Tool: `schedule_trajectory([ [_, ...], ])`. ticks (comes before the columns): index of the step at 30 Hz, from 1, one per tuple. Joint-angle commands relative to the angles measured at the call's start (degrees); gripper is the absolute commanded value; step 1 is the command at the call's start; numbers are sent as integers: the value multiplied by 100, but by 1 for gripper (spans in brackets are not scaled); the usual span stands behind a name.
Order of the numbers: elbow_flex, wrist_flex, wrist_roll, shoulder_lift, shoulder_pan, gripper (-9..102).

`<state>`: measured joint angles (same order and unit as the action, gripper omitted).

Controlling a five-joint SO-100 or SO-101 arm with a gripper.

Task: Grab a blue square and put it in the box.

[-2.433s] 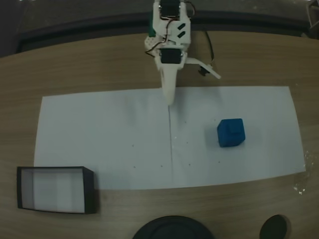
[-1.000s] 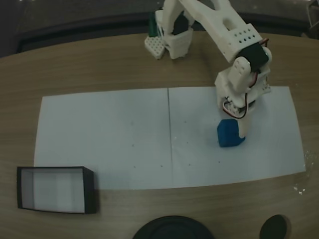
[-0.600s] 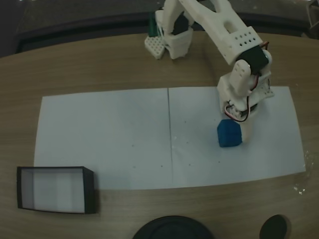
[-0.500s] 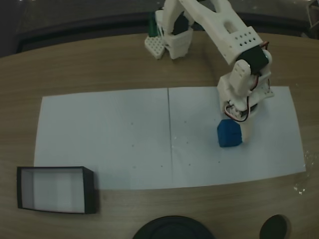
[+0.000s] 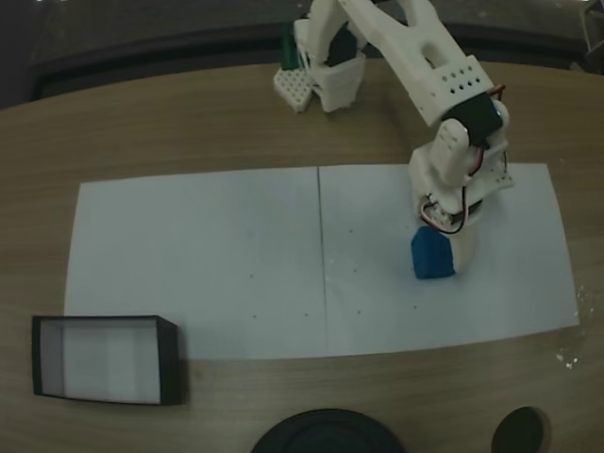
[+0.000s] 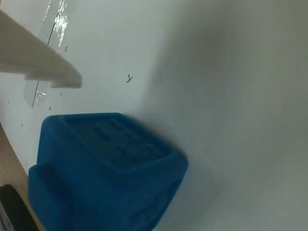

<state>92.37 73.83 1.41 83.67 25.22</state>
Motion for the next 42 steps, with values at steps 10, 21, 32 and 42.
schedule_trajectory([
  [10,-88,-167,35,-290,0,36],
  [21,-264,-202,18,-703,-26,13],
  [32,-1854,888,-167,97,-1371,12],
  [42,-4957,835,-1055,62,-4676,12],
])
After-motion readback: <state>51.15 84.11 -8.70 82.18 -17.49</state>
